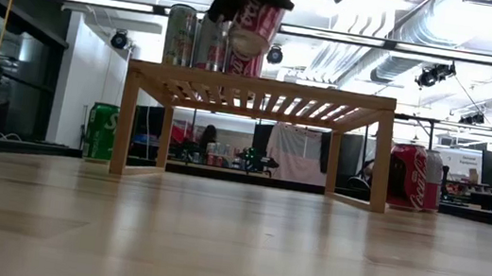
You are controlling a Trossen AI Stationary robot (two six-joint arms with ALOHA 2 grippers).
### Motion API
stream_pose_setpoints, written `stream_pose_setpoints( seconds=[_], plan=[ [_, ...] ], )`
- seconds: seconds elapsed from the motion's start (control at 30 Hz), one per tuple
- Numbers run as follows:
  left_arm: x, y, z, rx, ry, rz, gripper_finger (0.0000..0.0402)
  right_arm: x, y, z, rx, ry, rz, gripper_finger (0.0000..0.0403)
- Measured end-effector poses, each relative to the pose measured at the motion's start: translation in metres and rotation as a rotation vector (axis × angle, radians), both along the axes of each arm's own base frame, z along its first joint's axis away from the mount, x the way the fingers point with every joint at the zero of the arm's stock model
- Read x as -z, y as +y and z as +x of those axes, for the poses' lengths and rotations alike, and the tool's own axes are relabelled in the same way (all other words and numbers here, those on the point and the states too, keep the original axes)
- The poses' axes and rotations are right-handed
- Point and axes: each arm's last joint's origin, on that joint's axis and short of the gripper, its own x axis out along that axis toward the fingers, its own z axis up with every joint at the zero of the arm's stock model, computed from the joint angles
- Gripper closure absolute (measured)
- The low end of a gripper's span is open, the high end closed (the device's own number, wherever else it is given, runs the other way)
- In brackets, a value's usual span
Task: Place canned beverage on shelf
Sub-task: Put the left red soda can on the shelf aligned with other red soda can
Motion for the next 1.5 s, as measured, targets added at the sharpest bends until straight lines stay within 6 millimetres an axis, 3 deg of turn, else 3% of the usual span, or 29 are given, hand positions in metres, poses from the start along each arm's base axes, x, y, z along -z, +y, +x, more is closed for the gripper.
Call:
stream_pose_setpoints(
  seconds=[0.37,0.6,0.7,0.9,1.13,1.37,1.5],
  plan=[
    [0.002,0.001,0.002,-0.008,0.018,0.037,0.0122,0.026,-0.004,0.018,0.101,0.086,0.031,0.0009],
    [0.003,0.001,0.001,-0.002,0.033,0.053,0.0122,0.031,-0.005,0.022,0.108,0.09,0.047,0.0011],
    [0.003,0.001,0.001,-0.003,0.031,0.053,0.0122,0.03,-0.005,0.023,0.108,0.085,0.048,0.003],
    [0.003,0.001,0.001,-0.005,0.026,0.048,0.0122,0.03,-0.004,0.023,0.115,0.075,0.07,0.0112],
    [0.003,0.001,0.002,-0.004,0.025,0.045,0.0121,0.03,-0.004,0.023,0.112,0.075,0.073,0.0112],
    [-0.003,0.0,0.0,0.004,-0.006,0.036,0.0039,0.034,-0.005,0.022,0.106,0.105,0.062,0.0112],
    [-0.009,-0.001,-0.005,0.007,-0.017,0.034,0.0025,0.03,-0.009,0.015,0.118,0.122,0.046,0.0112]
  ],
)
